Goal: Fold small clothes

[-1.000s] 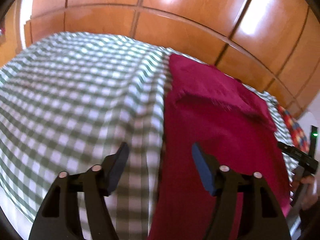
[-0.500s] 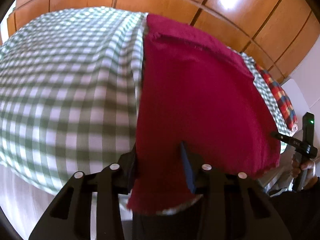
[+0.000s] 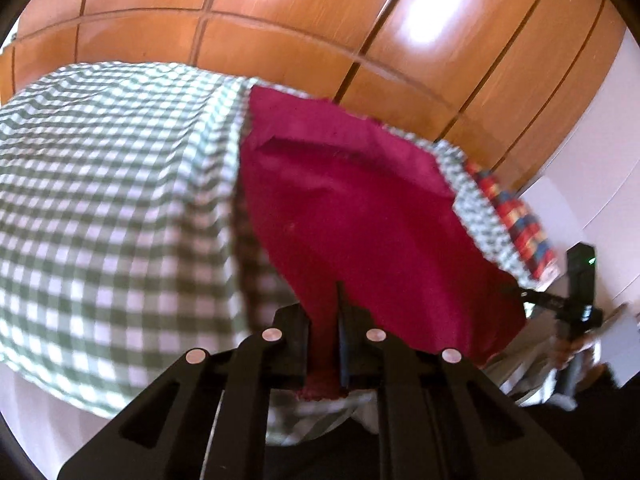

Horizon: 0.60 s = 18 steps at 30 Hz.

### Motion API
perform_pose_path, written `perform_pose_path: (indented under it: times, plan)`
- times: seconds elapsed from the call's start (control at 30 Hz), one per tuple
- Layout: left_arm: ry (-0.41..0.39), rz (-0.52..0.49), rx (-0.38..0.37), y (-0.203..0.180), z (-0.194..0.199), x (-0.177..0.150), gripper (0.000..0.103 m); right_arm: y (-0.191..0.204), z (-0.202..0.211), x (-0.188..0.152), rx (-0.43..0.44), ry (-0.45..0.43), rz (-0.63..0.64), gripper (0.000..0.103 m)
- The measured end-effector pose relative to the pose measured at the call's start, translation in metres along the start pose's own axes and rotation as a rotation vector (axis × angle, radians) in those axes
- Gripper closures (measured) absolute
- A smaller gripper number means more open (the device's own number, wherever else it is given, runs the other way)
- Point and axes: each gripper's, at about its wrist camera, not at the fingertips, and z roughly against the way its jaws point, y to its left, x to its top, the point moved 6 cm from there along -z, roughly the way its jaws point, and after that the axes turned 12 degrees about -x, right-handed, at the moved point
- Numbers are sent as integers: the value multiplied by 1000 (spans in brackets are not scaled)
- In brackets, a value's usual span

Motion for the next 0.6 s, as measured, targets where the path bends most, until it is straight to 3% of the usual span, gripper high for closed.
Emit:
perform_pose_path:
  times: [0.17,0.47,0.57,0.6]
  plan:
    - [-57,41,-67,4,-12,45,94,-10,-11,52,51,-56,-95,95]
    - [-72,159,-7,50,-78,123,92,-42,-67,109,-36,-44,-167,95]
    - [-59,207,22,67,-99,141,75,-41,-79,122,-49,-45,-161,94]
    - [-57,234,12,73,-105,146,66,-41,-80,125,-37,-48,-162,85]
